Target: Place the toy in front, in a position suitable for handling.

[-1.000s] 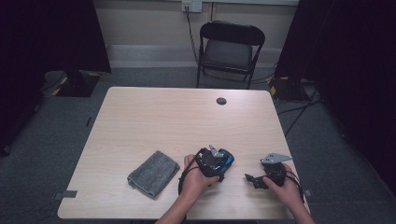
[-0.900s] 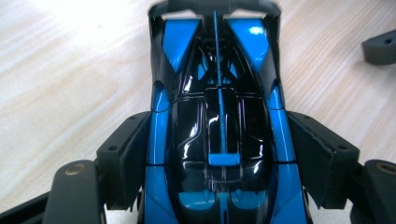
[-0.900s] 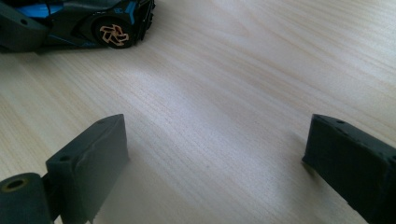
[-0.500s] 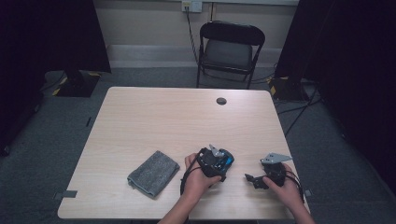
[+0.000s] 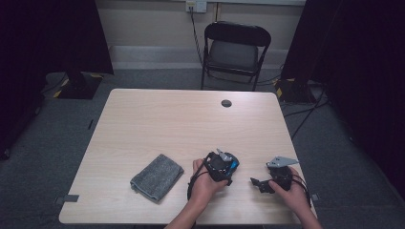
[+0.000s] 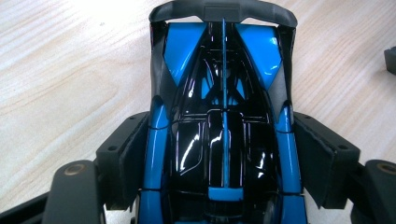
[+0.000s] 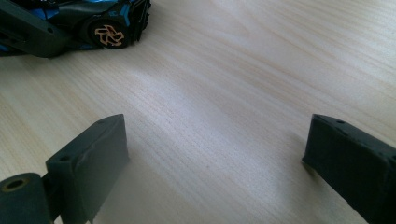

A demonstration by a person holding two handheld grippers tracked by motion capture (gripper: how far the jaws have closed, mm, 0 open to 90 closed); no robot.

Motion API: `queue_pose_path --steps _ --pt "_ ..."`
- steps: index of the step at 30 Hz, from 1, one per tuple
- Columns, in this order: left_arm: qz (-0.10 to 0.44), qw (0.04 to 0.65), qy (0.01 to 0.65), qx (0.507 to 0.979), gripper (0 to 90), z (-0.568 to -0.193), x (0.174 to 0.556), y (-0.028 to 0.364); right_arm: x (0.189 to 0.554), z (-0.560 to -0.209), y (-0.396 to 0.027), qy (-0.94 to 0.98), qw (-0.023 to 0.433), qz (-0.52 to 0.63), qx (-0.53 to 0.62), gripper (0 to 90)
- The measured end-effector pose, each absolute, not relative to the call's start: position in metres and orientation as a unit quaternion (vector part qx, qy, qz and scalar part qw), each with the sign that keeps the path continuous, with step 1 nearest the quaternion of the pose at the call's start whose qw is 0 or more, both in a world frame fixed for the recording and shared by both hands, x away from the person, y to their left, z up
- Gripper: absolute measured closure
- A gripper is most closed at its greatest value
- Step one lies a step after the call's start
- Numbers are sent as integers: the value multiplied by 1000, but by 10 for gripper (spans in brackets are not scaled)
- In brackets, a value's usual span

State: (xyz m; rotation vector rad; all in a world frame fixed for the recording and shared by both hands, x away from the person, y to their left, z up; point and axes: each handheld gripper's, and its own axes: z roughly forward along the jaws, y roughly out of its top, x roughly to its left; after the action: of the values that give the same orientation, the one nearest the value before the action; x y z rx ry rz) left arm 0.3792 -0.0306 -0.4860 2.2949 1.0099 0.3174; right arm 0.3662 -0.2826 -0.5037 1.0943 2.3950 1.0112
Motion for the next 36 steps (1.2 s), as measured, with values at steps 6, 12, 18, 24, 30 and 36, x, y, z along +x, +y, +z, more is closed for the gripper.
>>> queue_pose_path --steps 6,12,18,24,30,36 --pt "110 299 374 871 260 -481 379 -28 366 -504 -283 838 159 354 383 51" --pt "97 304 369 873 271 -471 382 -26 366 -504 -283 839 159 354 382 51" --pt "94 302 374 872 271 -477 382 -27 367 -504 -282 839 159 354 382 51" --pt "99 301 369 874 272 -476 382 -29 366 -504 -282 839 159 354 383 51" --pt "99 306 373 870 272 -475 385 -28 367 -504 -282 839 159 354 382 51" --pt "102 301 370 873 272 -478 384 -29 367 -504 -282 839 159 354 382 51"
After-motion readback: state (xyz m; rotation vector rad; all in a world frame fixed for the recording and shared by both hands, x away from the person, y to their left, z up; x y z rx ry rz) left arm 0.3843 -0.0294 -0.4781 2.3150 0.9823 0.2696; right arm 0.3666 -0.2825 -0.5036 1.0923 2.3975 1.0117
